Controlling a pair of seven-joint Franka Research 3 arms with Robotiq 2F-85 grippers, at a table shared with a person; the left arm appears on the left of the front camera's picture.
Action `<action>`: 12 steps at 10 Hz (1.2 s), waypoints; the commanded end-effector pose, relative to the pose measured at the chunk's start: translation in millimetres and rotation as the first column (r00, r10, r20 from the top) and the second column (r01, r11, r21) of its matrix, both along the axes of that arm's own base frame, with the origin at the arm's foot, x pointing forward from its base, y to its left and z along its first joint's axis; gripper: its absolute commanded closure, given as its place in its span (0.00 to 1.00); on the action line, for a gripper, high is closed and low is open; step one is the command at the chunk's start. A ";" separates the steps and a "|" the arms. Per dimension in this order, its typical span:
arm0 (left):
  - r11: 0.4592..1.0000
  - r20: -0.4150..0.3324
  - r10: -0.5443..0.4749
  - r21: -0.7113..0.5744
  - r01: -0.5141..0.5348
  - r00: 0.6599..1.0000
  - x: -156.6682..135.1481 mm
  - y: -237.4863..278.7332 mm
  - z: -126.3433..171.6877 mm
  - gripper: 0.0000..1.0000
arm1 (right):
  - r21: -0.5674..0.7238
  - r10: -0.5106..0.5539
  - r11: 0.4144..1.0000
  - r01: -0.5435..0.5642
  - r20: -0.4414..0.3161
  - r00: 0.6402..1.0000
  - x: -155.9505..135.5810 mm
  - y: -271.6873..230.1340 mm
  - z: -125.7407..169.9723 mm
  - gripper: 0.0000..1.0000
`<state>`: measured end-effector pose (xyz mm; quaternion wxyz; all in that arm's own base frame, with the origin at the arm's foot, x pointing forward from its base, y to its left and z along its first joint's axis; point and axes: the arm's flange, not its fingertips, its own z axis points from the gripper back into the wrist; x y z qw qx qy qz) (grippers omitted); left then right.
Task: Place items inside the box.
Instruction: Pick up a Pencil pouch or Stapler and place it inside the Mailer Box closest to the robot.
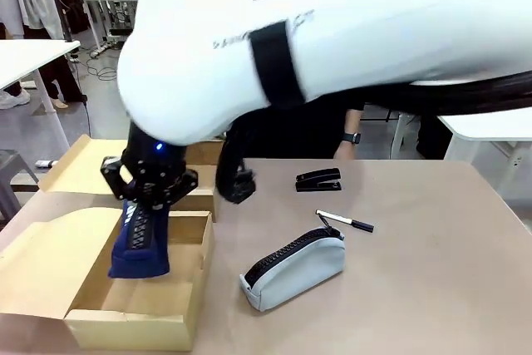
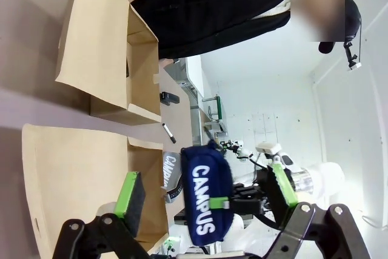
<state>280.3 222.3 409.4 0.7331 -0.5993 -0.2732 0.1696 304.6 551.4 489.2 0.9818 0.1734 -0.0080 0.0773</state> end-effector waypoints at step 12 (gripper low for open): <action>1.000 0.023 -0.003 -0.003 0.004 1.000 -2.4 -2.1 -0.6 0.00 | -0.223 -0.089 0.973 0.058 -0.132 0.987 23.9 48.8 -115.6 0.92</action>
